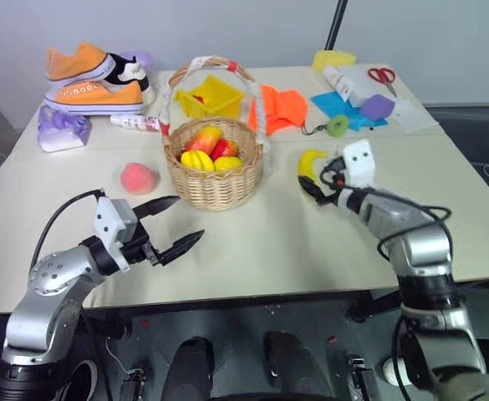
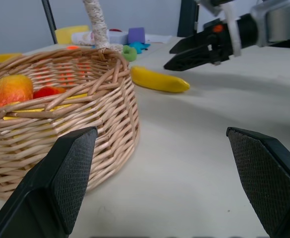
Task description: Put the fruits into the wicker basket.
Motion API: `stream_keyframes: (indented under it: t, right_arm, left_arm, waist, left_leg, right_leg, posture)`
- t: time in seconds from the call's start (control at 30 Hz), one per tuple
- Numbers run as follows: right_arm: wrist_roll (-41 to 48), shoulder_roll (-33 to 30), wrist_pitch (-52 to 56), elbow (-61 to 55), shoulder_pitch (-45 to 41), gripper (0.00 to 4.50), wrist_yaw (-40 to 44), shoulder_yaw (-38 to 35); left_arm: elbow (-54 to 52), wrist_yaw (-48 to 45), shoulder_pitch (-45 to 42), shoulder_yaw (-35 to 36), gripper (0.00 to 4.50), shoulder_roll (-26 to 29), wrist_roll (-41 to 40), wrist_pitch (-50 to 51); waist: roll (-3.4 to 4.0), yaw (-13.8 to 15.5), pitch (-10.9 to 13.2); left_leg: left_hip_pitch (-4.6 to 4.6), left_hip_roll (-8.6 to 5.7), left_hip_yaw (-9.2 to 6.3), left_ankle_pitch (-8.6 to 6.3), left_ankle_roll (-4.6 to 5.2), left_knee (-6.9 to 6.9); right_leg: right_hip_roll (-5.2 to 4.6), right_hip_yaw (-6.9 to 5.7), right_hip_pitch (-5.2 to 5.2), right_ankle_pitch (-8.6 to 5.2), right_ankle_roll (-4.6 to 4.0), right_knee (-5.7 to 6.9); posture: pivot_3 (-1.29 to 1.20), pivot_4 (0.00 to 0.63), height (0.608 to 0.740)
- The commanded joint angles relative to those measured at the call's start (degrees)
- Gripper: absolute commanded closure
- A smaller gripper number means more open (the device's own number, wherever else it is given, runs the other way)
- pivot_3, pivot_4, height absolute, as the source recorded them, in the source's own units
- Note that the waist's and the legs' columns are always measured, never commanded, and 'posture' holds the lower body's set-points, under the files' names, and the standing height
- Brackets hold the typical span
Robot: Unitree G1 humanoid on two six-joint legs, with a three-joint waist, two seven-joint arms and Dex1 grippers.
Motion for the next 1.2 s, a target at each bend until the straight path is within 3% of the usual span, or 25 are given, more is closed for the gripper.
stream_keyframes:
  t: [0.03, 0.33, 0.43, 0.6, 0.8, 0.97, 1.1, 1.2]
  right_arm:
    - [-1.1, 0.9, 2.3, 4.5, -3.5, 0.03, -0.2, 0.3]
    - [-4.0, 4.7, -2.6, 17.4, -7.9, 0.03, -1.3, -0.1]
    - [-4.1, 5.5, -3.9, 19.4, -8.0, 1.29, -1.2, -0.6]
    - [-4.7, 4.6, -5.5, 17.1, -6.4, 3.88, -0.1, -0.5]
    - [-1.1, -1.6, -1.9, -3.4, 3.8, 3.88, 5.5, -3.2]
    - [13.7, -13.9, 7.6, -30.1, 16.3, 3.88, 21.2, -5.9]
    - [18.4, -17.7, 8.1, -35.9, 15.5, 3.88, 25.9, -4.8]
    - [18.8, -13.7, 7.8, -33.4, 8.1, 3.88, 24.5, -0.9]
  left_arm:
    - [-2.7, 0.9, -0.4, 0.2, 0.01, -0.2, -1.0, 0.1]
    - [-4.2, 3.0, 1.6, -0.4, 0.01, -1.6, -0.3, 0.0]
    - [-4.2, 3.4, 1.7, -0.7, 0.01, -1.8, -0.1, 0.0]
    - [-3.8, 3.7, 1.3, -1.1, 0.01, -2.0, 0.1, -0.1]
    - [-3.1, 4.2, 1.8, -0.4, 0.01, -2.6, 0.5, -1.0]
    - [-0.4, 6.9, 0.9, 3.6, 0.01, -4.0, -0.2, -2.0]
    - [2.5, 7.4, 0.6, 3.8, 0.01, -4.5, 2.0, -4.6]
    - [4.1, 7.7, -0.6, 3.9, 0.01, -4.7, 2.4, -5.6]
  waist:
    - [0.00, -0.1, 0.0]
    - [0.00, -0.4, 0.0]
    - [0.00, -0.3, 0.0]
    - [0.00, -0.3, 0.0]
    - [0.00, 0.1, 0.0]
    - [0.00, -0.1, 0.0]
    - [-0.03, -1.0, 0.0]
    - [-0.04, -1.2, 0.0]
  left_leg:
    - [-0.01, -0.01, 0.02, 0.00, 0.00, 0.00]
    - [-0.01, 0.00, 0.02, 0.00, 0.00, -0.02]
    - [-0.01, -0.01, 0.03, 0.00, 0.00, 0.00]
    - [-0.01, 0.00, 0.02, 0.00, 0.00, 0.00]
    - [-0.06, 0.00, 0.01, 0.00, 0.00, -0.02]
    - [-0.05, 0.00, -0.02, -0.03, 0.04, -0.06]
    - [0.11, 0.03, -0.04, -0.03, 0.05, -0.05]
    - [0.12, 0.02, -0.06, -0.03, 0.04, 0.01]
  right_leg:
    - [0.00, 0.01, 0.00, 0.00, 0.00, -0.01]
    - [0.02, 0.02, -0.02, 0.01, 0.03, 0.00]
    - [0.01, 0.02, -0.02, 0.02, 0.03, -0.01]
    - [0.02, 0.02, -0.01, 0.02, 0.03, 0.00]
    - [0.00, 0.01, -0.03, 0.01, 0.04, -0.02]
    - [-0.01, -0.01, -0.04, -0.03, 0.09, -0.04]
    - [0.08, 0.03, 0.02, 0.02, 0.00, 0.00]
    - [0.08, 0.02, 0.03, 0.04, -0.05, 0.00]
  posture:
    - [0.00, 0.150, 0.740]
    - [0.00, 0.150, 0.740]
    - [0.00, 0.150, 0.740]
    - [0.00, 0.150, 0.740]
    - [0.00, 0.150, 0.740]
    - [0.00, 0.150, 0.740]
    - [0.00, 0.150, 0.740]
    - [0.00, 0.150, 0.740]
